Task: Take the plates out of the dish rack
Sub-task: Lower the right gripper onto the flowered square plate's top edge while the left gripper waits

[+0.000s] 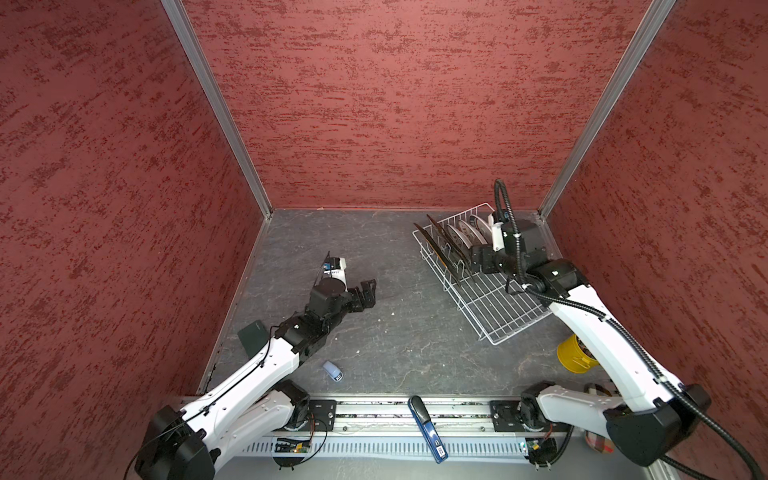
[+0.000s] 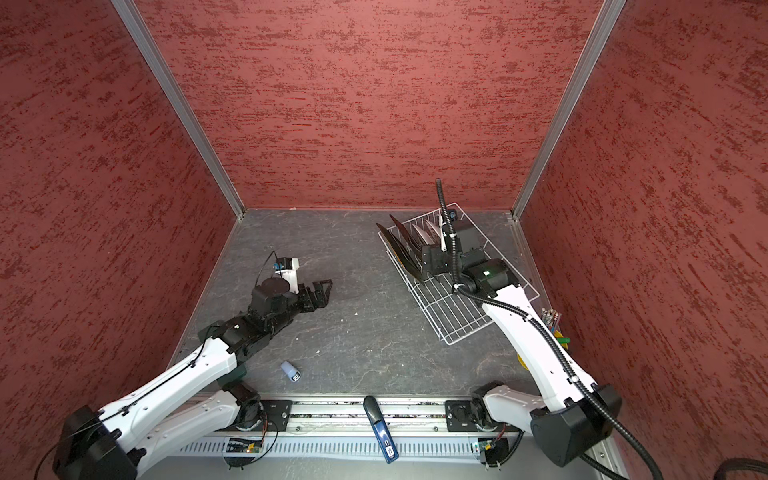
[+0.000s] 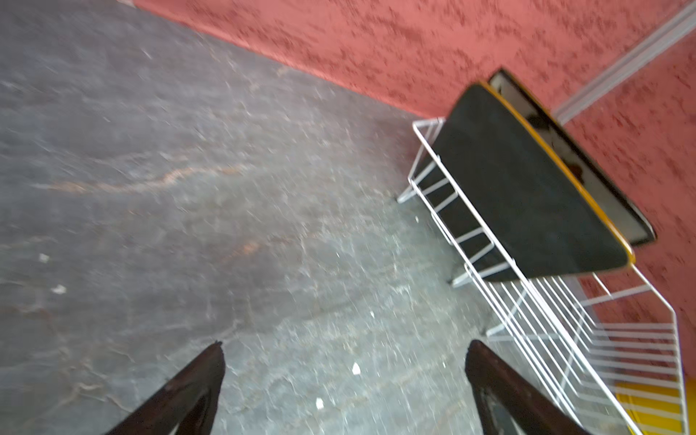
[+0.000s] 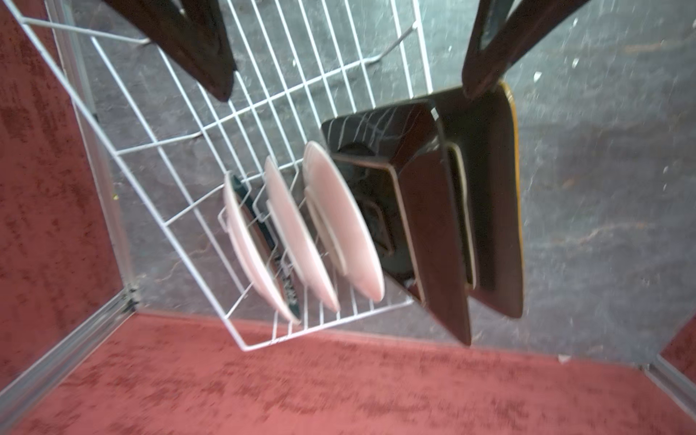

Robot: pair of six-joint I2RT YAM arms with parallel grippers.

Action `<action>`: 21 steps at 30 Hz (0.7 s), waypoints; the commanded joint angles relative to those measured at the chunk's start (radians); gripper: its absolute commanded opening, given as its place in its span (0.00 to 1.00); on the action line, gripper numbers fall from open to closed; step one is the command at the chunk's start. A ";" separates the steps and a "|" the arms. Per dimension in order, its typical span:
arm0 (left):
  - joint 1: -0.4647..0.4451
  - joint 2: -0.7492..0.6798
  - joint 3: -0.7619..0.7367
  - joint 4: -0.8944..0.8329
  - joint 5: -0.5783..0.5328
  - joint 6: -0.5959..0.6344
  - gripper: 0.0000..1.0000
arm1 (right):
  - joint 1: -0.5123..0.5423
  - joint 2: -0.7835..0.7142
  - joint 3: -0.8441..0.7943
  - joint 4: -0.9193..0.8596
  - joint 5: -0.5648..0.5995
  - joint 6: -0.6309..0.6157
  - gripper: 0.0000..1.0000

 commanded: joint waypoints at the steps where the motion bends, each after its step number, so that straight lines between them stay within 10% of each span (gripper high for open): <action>1: -0.036 0.005 -0.003 0.000 0.026 -0.036 0.99 | 0.045 0.011 0.045 -0.076 0.002 0.020 0.94; 21: -0.067 -0.068 -0.022 -0.050 0.005 -0.105 0.99 | 0.122 0.250 0.159 -0.103 0.133 -0.024 0.62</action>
